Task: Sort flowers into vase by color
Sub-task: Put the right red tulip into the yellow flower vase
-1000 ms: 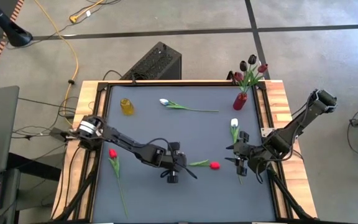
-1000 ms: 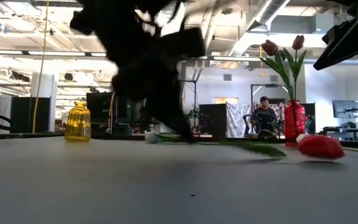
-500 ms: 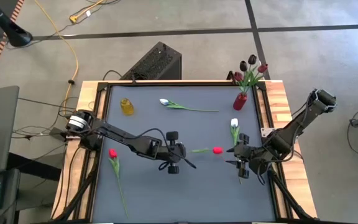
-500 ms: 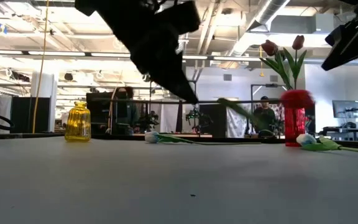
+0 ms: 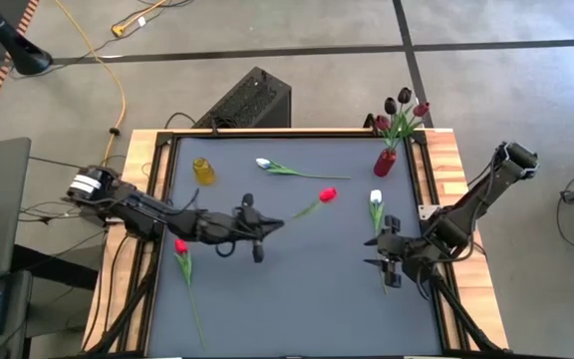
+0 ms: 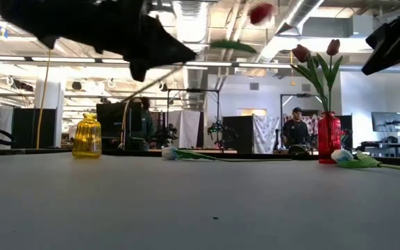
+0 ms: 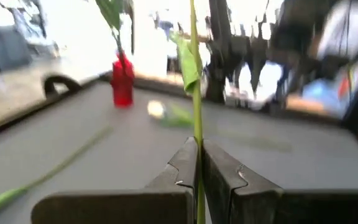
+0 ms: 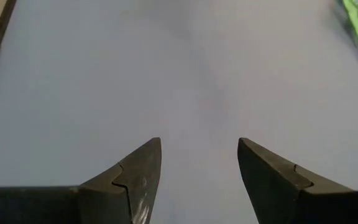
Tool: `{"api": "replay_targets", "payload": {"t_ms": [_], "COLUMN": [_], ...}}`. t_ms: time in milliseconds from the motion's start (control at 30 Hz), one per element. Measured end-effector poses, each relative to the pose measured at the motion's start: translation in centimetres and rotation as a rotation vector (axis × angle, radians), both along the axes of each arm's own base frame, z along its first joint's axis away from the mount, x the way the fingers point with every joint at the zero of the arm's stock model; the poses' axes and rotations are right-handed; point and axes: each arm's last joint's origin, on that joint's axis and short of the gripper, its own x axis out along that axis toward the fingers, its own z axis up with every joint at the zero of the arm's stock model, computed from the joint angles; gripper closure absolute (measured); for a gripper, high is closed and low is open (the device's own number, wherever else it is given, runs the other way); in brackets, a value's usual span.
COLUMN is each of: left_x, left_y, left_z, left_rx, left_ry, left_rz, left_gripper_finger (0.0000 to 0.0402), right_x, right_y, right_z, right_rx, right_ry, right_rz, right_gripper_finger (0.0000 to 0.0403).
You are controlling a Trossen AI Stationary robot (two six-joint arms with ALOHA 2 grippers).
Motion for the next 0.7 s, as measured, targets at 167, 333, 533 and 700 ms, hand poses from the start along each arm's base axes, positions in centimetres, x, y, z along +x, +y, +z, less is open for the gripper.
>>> {"api": "replay_targets", "payload": {"t_ms": [167, 333, 533, 700], "left_x": [-2.6, -4.1, -4.9, -6.0], "left_y": [0.9, 1.8, 3.1, 4.6], "left_z": [0.5, 1.7, 3.4, 5.0], "left_rx": [-0.012, 0.031, 0.15, 0.291], "left_ry": [-0.202, -0.351, -0.447, -0.446], "left_rz": [0.052, 0.071, 0.158, 0.328], "left_gripper_finger": [0.0401, 0.0401, 0.0401, 0.0401], "right_x": [0.3, 0.3, 0.4, 0.4], "right_y": [-0.2, -0.2, -0.1, -0.1], "right_z": [0.1, 0.1, 0.2, 0.2], "right_rx": [0.01, 0.013, 0.017, 0.018], "right_ry": [-0.015, -0.018, -0.023, -0.024], "right_rz": [-0.016, -0.017, -0.017, -0.017], "right_gripper_finger": [0.0165, 0.0165, 0.0165, 0.0165]}}
